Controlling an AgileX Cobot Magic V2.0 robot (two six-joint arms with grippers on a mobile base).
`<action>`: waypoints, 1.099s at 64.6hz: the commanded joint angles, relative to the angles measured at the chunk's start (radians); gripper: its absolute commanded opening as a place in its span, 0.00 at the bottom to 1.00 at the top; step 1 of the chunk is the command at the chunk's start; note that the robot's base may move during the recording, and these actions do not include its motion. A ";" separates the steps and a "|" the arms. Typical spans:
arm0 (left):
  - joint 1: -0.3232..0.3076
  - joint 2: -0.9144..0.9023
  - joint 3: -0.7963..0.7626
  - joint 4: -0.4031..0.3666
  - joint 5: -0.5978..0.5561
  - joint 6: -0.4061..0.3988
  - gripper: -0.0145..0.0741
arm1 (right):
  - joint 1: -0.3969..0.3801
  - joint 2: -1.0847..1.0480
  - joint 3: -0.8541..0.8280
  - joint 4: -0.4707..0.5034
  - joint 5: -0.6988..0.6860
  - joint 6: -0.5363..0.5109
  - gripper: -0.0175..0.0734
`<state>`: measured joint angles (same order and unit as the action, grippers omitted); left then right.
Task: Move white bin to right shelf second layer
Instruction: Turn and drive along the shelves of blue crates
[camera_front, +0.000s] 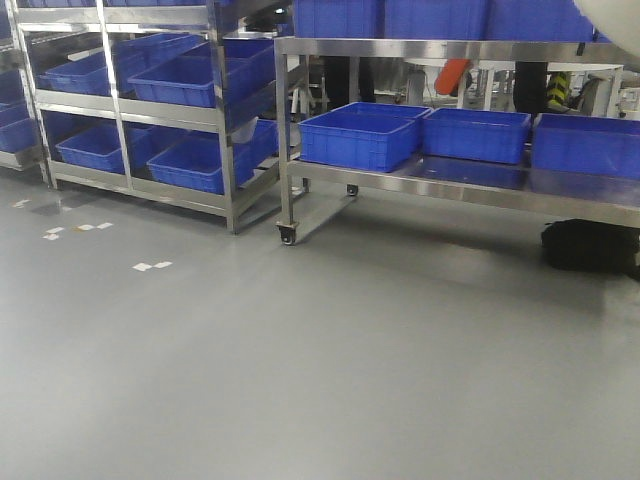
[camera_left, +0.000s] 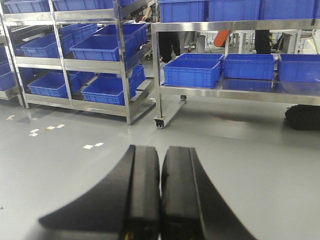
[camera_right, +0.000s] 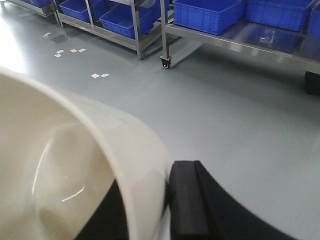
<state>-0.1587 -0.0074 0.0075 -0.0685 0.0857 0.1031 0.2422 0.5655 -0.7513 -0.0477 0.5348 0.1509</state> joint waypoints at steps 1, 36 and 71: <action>-0.004 -0.014 0.037 -0.005 -0.086 -0.004 0.26 | -0.006 0.008 -0.032 -0.006 -0.104 -0.002 0.25; -0.004 -0.014 0.037 -0.005 -0.086 -0.004 0.26 | -0.006 0.008 -0.032 -0.006 -0.104 -0.002 0.25; -0.004 -0.014 0.037 -0.005 -0.086 -0.004 0.26 | -0.006 0.008 -0.032 -0.006 -0.104 -0.002 0.25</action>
<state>-0.1587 -0.0074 0.0075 -0.0685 0.0857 0.1031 0.2422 0.5655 -0.7513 -0.0477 0.5348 0.1509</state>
